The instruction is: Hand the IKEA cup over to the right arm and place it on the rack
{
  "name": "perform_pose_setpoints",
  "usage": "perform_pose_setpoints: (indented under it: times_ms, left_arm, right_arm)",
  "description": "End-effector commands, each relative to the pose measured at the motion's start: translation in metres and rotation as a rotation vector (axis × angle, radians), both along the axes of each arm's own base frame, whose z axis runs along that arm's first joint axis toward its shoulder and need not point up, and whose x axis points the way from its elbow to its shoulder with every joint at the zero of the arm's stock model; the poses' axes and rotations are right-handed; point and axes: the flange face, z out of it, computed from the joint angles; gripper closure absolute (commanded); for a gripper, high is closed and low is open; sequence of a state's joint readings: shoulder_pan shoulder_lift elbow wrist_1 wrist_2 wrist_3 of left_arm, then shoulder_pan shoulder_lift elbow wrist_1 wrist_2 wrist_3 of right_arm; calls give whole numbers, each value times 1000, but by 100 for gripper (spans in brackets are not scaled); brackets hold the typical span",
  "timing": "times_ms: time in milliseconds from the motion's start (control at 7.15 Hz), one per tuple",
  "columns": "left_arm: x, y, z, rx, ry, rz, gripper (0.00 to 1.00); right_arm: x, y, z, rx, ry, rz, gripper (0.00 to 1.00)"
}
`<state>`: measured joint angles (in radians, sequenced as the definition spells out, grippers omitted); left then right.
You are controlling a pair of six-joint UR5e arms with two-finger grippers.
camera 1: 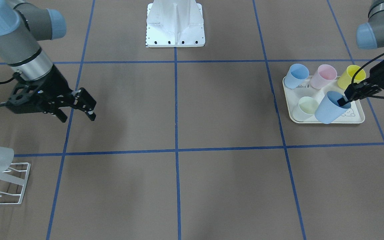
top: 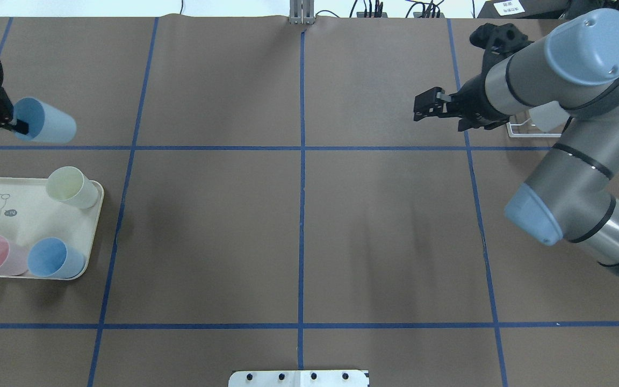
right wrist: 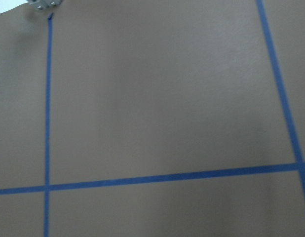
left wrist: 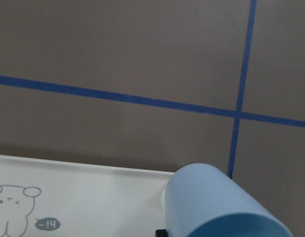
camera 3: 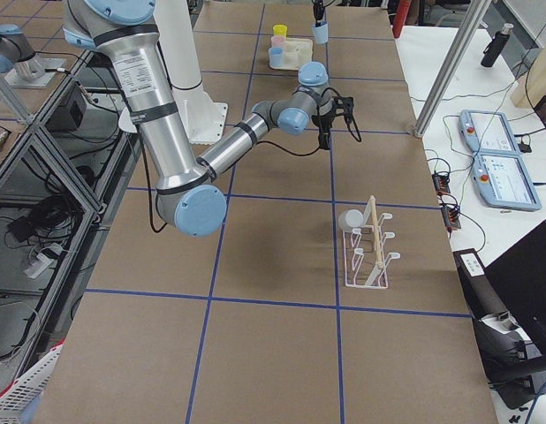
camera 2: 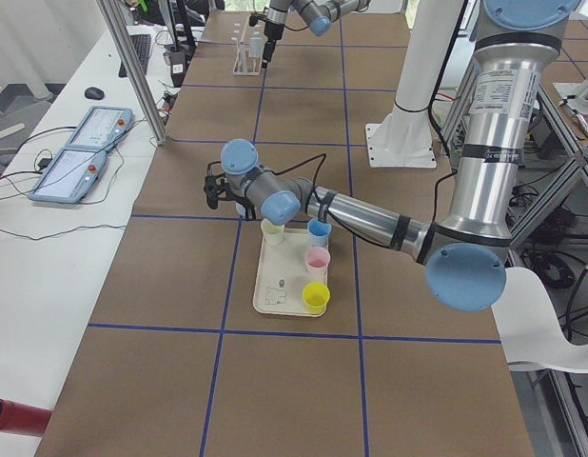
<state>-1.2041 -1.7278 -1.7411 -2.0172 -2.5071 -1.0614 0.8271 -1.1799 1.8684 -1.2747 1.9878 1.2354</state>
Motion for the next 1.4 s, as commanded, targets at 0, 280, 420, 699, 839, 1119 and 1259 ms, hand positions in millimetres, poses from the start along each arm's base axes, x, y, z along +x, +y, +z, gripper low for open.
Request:
perform_pose_setpoints:
  times_ms: [0,280,420,699,839,1119,1259]
  left_arm:
    - [63,9,-75,-58,100,4,100]
    - [128,20,-152,-50,211,53,100]
    - [167,37,-188,-40,275,27,100]
    - [222,95,-224,-49,559,-55,100]
    - [232,112,-222,-92,709,-54,100]
    - [258,149,-207,-213,1015,-28,100]
    - [265,162,-220,-288,1123,-8,100]
  right_arm:
    - [-34,39,-57,-19,-109,1,2]
    - [-41,62,-76,-11,-415,24,2]
    - [-29,73,-61,-8,-565,26,2]
    - [-8,95,-39,13,-826,-10,2]
    - [-2,100,-31,25,-939,-33,2]
    - [-4,97,-10,69,-1082,-33,2]
    - [-6,102,-11,52,-1146,-27,2]
